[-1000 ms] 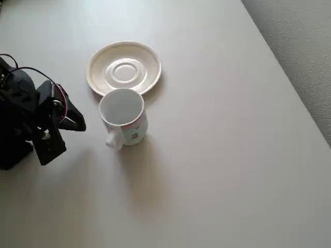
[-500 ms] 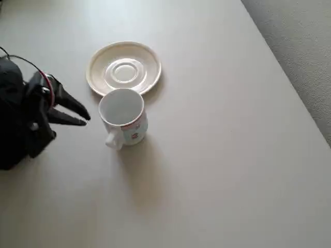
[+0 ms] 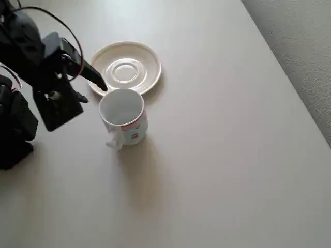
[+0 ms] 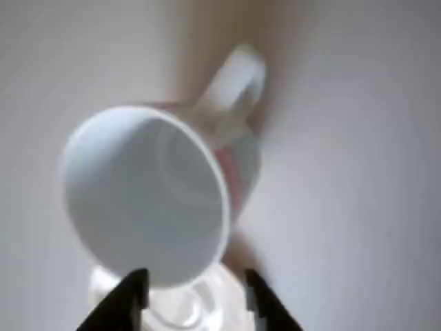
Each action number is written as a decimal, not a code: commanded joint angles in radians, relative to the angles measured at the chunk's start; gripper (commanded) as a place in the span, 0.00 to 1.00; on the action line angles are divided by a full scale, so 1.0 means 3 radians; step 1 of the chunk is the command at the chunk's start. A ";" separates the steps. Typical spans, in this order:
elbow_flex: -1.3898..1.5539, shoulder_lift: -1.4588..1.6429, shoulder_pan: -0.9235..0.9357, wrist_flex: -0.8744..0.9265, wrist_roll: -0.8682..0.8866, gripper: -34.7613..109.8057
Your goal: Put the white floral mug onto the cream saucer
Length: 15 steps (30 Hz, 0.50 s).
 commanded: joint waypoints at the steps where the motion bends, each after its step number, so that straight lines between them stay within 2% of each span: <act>1: 0.0082 -0.0491 0.0010 -0.0291 -0.0005 0.36; 9: 0.0445 -0.1043 0.0112 -0.0951 -0.0051 0.35; 15: 0.0476 -0.1549 0.0199 -0.1309 -0.0087 0.26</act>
